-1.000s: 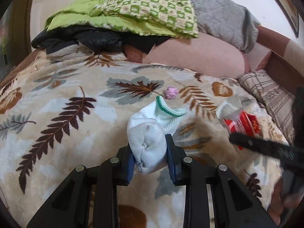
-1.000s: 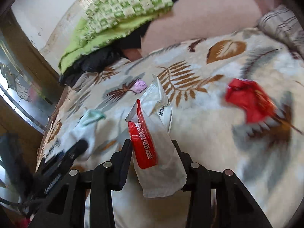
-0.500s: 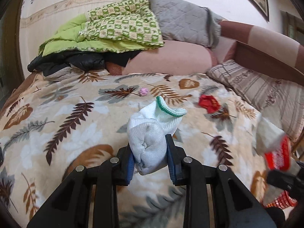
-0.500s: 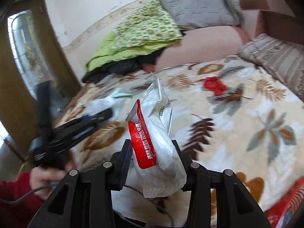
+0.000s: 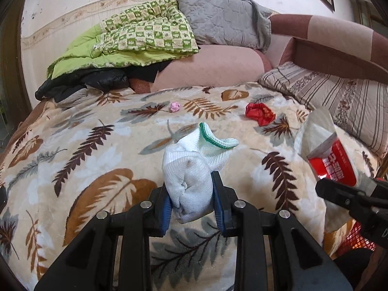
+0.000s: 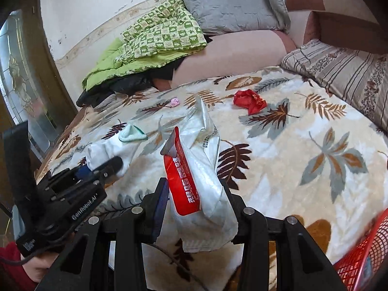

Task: Collect trash
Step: 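Hold the tube box up with the right tool while the left holds the sock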

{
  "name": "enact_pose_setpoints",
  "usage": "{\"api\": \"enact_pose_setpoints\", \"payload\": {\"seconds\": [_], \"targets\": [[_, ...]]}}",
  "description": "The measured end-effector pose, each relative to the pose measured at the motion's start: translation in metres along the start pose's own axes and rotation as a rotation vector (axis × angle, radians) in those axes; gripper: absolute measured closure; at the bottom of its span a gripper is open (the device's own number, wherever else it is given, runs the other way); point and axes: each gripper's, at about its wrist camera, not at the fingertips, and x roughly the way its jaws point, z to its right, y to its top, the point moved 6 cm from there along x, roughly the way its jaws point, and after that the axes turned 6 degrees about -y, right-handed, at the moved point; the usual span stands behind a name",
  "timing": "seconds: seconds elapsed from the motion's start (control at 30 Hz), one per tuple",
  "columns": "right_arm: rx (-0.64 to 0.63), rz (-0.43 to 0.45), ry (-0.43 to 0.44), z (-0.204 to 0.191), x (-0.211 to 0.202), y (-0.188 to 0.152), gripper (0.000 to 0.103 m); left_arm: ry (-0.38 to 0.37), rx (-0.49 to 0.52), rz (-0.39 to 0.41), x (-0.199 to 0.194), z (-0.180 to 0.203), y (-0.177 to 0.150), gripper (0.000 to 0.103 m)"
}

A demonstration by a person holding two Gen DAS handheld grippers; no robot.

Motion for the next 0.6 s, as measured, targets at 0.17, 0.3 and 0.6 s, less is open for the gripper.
{"api": "enact_pose_setpoints", "payload": {"seconds": [0.17,0.3,0.6], "targets": [[0.008,-0.007,-0.002,-0.0012,0.0036,-0.0003,0.059,-0.002,-0.005,-0.015,0.0076,-0.0047,-0.0054,0.075],[0.016,-0.009,-0.015,0.0007,0.0045,0.0002,0.059,-0.008,-0.011,-0.012,0.0089,-0.0069,-0.0049,0.075],[0.034,-0.019,-0.033,0.0047,0.0062,-0.0005,0.059,-0.011,-0.012,-0.013,0.0094,-0.0088,-0.0044,0.075]]}}
